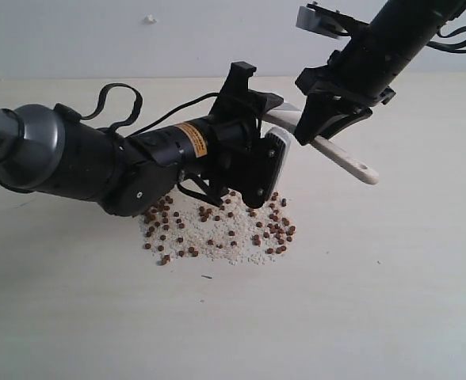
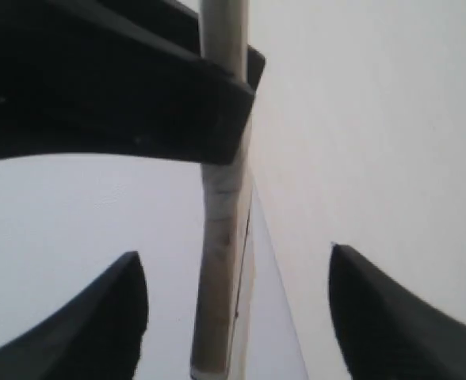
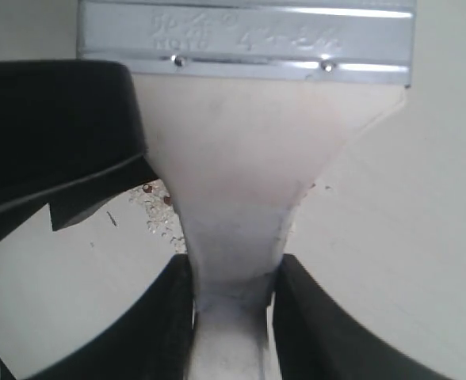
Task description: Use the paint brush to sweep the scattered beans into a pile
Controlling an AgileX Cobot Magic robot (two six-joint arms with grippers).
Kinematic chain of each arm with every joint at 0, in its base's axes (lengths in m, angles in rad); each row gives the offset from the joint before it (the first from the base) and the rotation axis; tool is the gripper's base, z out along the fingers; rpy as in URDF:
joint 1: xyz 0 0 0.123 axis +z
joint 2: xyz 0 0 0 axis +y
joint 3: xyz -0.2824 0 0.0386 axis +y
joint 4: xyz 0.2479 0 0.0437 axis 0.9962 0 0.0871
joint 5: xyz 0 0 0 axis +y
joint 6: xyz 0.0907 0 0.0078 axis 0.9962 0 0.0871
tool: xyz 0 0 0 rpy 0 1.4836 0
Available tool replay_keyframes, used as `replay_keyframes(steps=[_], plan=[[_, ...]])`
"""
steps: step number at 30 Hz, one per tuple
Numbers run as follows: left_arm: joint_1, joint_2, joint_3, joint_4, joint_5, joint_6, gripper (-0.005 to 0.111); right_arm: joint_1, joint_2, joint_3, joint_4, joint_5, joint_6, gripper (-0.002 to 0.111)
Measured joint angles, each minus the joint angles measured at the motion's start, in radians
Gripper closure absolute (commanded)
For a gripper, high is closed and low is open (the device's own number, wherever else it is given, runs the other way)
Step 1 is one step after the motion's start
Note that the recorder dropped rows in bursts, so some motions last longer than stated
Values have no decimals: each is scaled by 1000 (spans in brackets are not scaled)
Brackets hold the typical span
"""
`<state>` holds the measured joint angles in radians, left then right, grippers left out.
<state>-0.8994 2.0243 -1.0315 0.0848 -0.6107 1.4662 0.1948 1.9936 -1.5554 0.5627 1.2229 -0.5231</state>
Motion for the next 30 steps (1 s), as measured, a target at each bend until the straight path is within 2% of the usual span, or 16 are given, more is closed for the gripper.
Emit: replay_keyframes(steps=[5,8,11,18,22,24,27,30], plan=[[12,35,-62,4,-9,2,56,0,0,0,0,0,-2,108],[20,44,-92,4,-10,2,59,0,0,0,2,0,-4,108],[22,44,-96,4,-10,2,69,0,0,0,4,0,-6,108],[22,44,-96,4,39,5,106,0,-2,0,6,-2,-12,108],[22,50,-96,4,51,3,107,0,-1,0,-3,-5,-16,108],[22,50,-96,4,56,3,107,0,-1,0,-3,-5,-16,103],[22,50,-96,4,70,1,107,0,-1,0,0,-5,-16,87],[22,48,-98,-23,86,-1,107,0,-1,-31,-3,-2,-16,57]])
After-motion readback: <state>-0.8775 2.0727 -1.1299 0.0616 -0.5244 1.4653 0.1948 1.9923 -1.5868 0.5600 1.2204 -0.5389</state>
